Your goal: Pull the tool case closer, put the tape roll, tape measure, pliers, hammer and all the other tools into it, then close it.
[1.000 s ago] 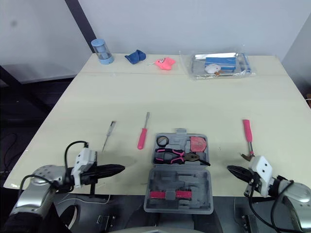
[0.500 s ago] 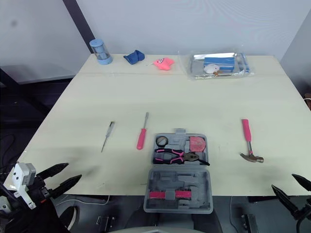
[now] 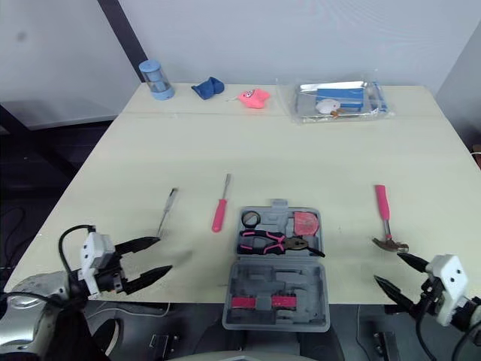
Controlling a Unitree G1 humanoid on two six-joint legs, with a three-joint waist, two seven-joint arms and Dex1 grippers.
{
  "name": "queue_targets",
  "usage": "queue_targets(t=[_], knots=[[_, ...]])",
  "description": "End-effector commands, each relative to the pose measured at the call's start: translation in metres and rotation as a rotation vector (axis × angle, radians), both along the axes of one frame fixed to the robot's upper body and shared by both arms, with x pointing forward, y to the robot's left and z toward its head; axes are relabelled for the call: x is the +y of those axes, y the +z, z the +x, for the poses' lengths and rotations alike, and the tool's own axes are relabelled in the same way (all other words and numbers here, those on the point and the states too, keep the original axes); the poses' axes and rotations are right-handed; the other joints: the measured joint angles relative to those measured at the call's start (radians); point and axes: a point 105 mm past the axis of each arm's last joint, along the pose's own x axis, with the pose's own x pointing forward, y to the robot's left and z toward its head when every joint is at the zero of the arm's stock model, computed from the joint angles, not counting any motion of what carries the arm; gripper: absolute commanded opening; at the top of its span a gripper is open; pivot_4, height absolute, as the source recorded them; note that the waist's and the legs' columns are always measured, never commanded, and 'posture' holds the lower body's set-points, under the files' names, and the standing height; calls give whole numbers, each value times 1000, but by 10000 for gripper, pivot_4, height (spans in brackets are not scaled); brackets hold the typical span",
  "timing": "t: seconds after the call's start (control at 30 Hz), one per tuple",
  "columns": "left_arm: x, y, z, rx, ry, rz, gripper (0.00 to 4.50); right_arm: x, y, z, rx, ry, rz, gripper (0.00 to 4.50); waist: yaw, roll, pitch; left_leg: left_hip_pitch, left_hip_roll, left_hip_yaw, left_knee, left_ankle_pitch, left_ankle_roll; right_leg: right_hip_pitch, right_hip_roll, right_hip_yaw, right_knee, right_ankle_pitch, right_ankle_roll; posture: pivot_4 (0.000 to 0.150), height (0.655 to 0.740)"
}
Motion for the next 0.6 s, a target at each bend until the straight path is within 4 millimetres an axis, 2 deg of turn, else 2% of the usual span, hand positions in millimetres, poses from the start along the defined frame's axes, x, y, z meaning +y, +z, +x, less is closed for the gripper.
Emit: queue_targets(t=[0.03,0.23,0.27,0.3,0.6], knots=[[-20,2,2,-3,-125,31,32002,20,2,7,-1,126,-44,36281,-1,0,0,0,0,0,0,0,0,0,0,0,0,0,0,1500,7400],[-47,-15,12,33,-286,72,4770,42,-18,23,39,319,-134,7282,0,0,0,0,0,0,0,0,0,0,0,0,0,0,0,1500,7400],[-52,-18,14,43,-295,68,2243,45,-21,26,43,343,-142,4759,0,0,0,0,0,0,0,0,0,0,0,0,0,0,0,1500,7400],[-56,-21,15,46,-316,70,0,49,-24,29,45,366,-151,207,0,0,0,0,0,0,1,0,0,0,0,-1,0,0,0,1500,7400],[-72,-36,22,73,-381,91,0,75,-32,55,20,461,-182,207,-2,0,0,0,0,-1,1,0,0,0,1,-1,0,0,0,1500,7400]])
